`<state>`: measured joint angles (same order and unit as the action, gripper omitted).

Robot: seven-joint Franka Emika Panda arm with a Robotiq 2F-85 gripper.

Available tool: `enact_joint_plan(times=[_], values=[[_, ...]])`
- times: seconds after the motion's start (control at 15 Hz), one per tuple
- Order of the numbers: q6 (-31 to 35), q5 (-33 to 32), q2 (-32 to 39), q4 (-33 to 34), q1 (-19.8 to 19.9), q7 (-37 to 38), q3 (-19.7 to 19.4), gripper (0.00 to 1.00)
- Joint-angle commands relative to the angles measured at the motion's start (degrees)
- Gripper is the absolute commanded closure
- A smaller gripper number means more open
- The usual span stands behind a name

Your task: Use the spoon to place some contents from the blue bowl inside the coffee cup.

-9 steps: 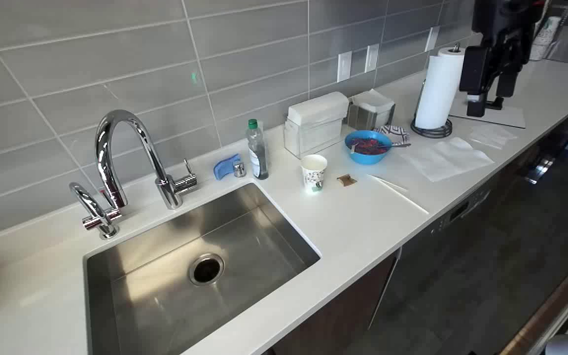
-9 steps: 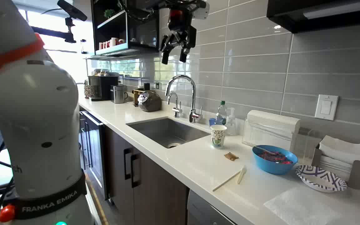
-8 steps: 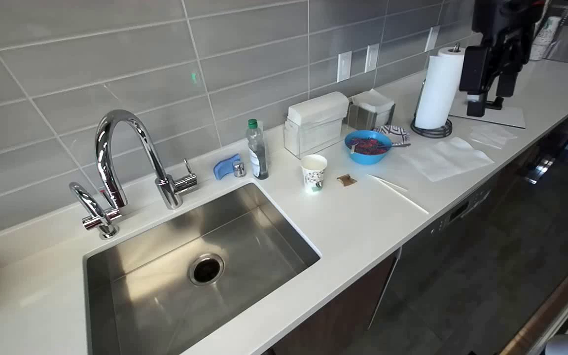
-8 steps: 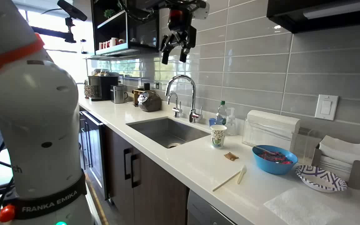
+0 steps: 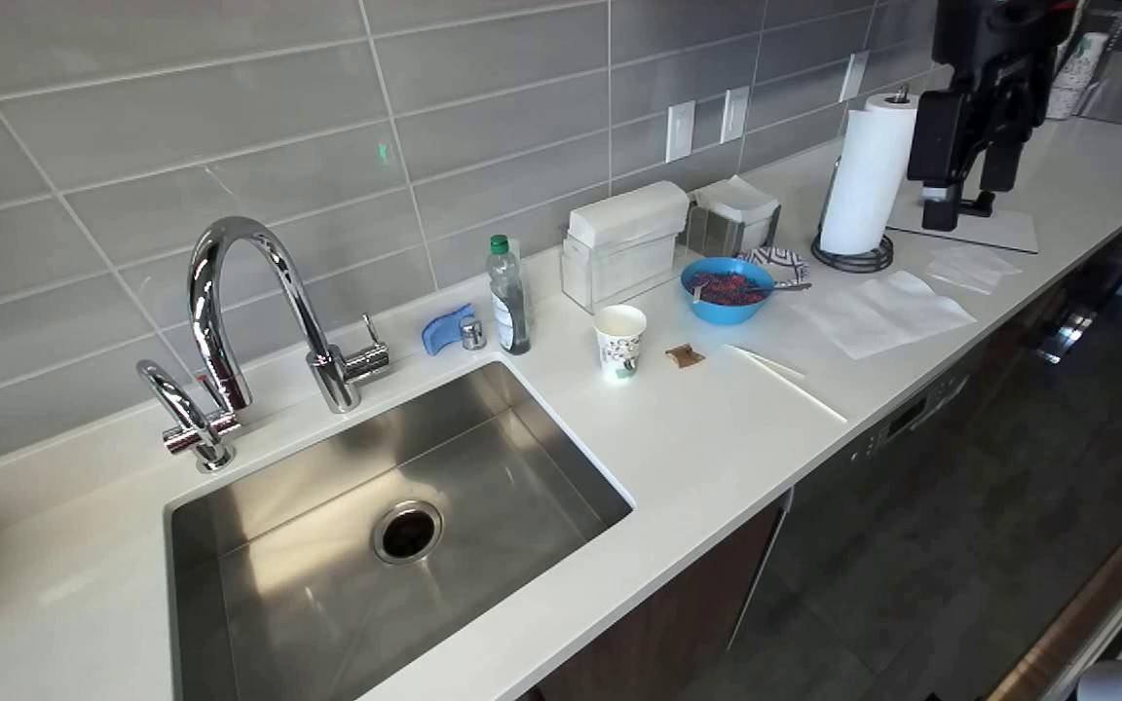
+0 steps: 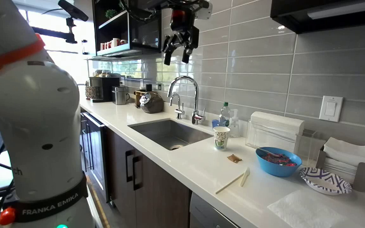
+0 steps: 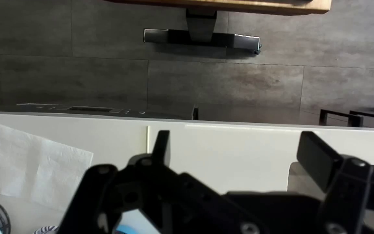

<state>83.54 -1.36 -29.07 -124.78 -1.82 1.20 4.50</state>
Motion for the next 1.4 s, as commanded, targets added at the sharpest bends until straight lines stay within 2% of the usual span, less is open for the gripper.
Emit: enact_joint_plan(times=[0.0, 0.53, 0.73, 0.93, 1.33], values=[[-0.17, -0.14, 0.09, 0.18, -0.48, 0.2, -0.35, 0.0], [-0.17, -0.14, 0.09, 0.18, -0.48, 0.2, -0.35, 0.0], [4.26, -0.12, 1.5, -0.1, 0.36, -2.63, -3.01, 0.0], [10.99, 0.13, 3.68, -0.25, 0.7, -8.58, -6.63, 0.0], [21.02, 0.45, 11.99, 1.02, 2.35, -18.44, -12.17, 0.0]])
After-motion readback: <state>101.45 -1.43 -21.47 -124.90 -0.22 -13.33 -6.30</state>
